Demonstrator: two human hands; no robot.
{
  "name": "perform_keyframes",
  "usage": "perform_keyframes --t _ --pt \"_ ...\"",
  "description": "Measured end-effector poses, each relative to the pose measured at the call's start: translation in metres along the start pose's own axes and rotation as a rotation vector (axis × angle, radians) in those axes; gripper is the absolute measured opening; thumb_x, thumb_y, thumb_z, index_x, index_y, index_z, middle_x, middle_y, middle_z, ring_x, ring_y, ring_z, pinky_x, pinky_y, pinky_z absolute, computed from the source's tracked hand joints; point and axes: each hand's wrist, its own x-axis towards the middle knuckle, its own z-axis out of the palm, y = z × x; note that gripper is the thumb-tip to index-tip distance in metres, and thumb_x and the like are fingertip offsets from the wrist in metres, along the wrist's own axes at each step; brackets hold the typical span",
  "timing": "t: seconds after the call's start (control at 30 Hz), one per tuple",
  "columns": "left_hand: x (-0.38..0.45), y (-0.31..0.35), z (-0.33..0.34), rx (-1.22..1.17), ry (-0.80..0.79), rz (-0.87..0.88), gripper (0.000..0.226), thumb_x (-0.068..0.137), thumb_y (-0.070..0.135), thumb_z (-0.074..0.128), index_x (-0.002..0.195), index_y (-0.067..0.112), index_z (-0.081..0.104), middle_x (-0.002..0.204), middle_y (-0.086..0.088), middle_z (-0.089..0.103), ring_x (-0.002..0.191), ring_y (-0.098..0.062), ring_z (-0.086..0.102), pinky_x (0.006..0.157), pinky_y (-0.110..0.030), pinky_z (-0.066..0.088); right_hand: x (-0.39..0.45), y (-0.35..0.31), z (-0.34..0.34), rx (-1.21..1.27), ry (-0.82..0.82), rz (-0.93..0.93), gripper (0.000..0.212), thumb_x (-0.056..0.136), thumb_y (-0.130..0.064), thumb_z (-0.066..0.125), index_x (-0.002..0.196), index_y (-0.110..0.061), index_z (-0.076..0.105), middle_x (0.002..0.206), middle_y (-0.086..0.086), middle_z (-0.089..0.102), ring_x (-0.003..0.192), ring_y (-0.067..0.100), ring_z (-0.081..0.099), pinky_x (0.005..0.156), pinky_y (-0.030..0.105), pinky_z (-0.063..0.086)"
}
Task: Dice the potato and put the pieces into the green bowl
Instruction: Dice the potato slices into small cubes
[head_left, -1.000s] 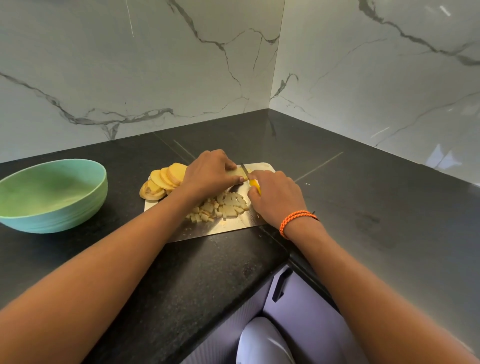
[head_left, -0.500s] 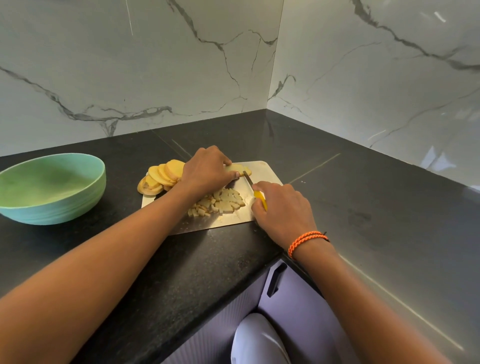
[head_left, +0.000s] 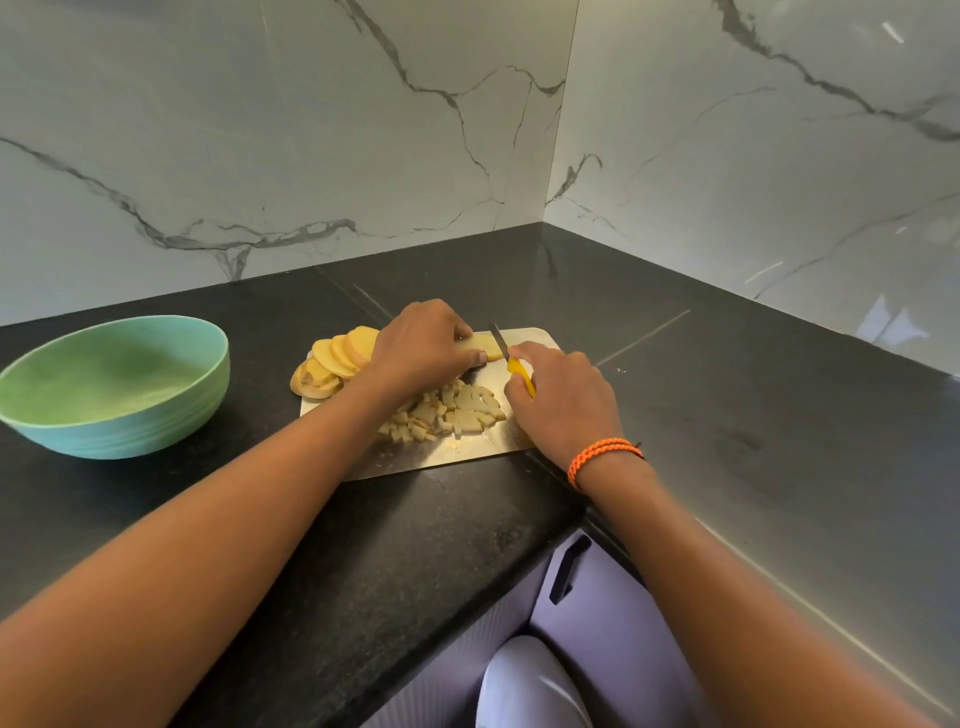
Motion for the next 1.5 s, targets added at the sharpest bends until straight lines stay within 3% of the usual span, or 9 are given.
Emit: perform_keyframes --t 0.23,0.47,0.73,0.9,1.03,1.17,1.27,1.4,1.5 --pt "0.0 -0.001 0.003 0.005 0.047 0.014 0.03 0.091 0.048 0.077 0.098 0.021 0.085 0.098 0.001 0.075 0.088 -0.016 0.067 0.067 -0.029 0.054 0.011 0.0 0.009 -0.059 0.009 -0.028 0.04 0.102 -0.031 0.047 0.139 -0.027 0.059 0.11 0.01 0.068 0.095 0.028 0.061 0.073 0.035 0.042" --pt "0.001 -0.003 0.008 0.018 0.067 0.017 0.033 0.088 0.053 0.077 0.105 0.025 0.084 0.114 0.007 0.069 0.103 -0.016 0.062 0.079 -0.041 0.06 0.015 -0.002 0.012 -0.13 -0.029 -0.041 0.032 0.101 -0.031 0.047 0.127 -0.022 0.062 0.114 0.01 0.066 0.099 0.033 0.062 0.073 0.037 0.039" --pt "0.0 -0.001 0.009 0.029 0.083 0.017 0.03 0.089 0.049 0.075 0.096 0.021 0.085 0.098 0.008 0.072 0.087 -0.014 0.064 0.07 -0.035 0.06 0.005 -0.006 0.005 -0.134 -0.062 -0.053 0.033 0.102 -0.03 0.048 0.131 -0.021 0.06 0.117 0.01 0.065 0.098 0.032 0.061 0.071 0.033 0.036" --pt "0.002 -0.002 0.012 0.038 0.083 0.012 0.032 0.091 0.05 0.075 0.107 0.024 0.083 0.104 0.012 0.066 0.094 -0.012 0.058 0.068 -0.031 0.051 -0.023 0.002 -0.006 -0.095 -0.07 -0.047 0.036 0.102 -0.032 0.047 0.135 -0.027 0.06 0.114 0.008 0.067 0.097 0.03 0.061 0.072 0.037 0.044" --pt "0.002 -0.002 0.015 0.081 0.112 0.0 0.033 0.092 0.051 0.073 0.101 0.021 0.083 0.108 0.009 0.063 0.094 -0.013 0.057 0.065 -0.028 0.045 -0.038 0.009 -0.012 -0.072 -0.061 -0.043 0.039 0.101 -0.036 0.048 0.139 -0.032 0.057 0.114 0.007 0.067 0.098 0.029 0.062 0.078 0.04 0.052" --pt "0.002 -0.004 0.009 0.048 0.074 0.031 0.035 0.092 0.053 0.074 0.112 0.026 0.082 0.116 0.01 0.066 0.102 -0.013 0.058 0.073 -0.031 0.048 -0.04 0.006 -0.012 0.018 0.0 -0.051 0.041 0.101 -0.035 0.048 0.141 -0.031 0.058 0.101 0.004 0.071 0.093 0.024 0.063 0.077 0.037 0.051" --pt "0.002 -0.004 0.004 0.023 0.05 0.043 0.032 0.091 0.051 0.076 0.111 0.027 0.083 0.114 0.011 0.071 0.097 -0.01 0.059 0.071 -0.029 0.045 -0.024 0.001 -0.008 0.037 0.097 -0.05 0.039 0.101 -0.031 0.05 0.139 -0.03 0.059 0.091 0.006 0.07 0.089 0.029 0.062 0.069 0.034 0.04" --pt "0.003 -0.006 0.0 0.009 0.033 0.052 0.033 0.09 0.049 0.078 0.112 0.025 0.083 0.113 0.01 0.076 0.09 -0.009 0.061 0.063 -0.025 0.042 0.005 -0.004 0.004 0.029 0.053 -0.015 0.041 0.1 -0.03 0.05 0.14 -0.029 0.06 0.114 0.012 0.07 0.104 0.034 0.062 0.078 0.039 0.046" --pt "0.006 -0.008 -0.002 0.021 0.023 0.054 0.039 0.089 0.05 0.079 0.117 0.024 0.082 0.113 0.009 0.079 0.087 -0.008 0.064 0.064 -0.025 0.043 0.012 -0.004 0.012 0.002 0.009 -0.034 0.037 0.1 -0.03 0.049 0.133 -0.025 0.064 0.113 0.013 0.07 0.1 0.033 0.062 0.078 0.039 0.048"
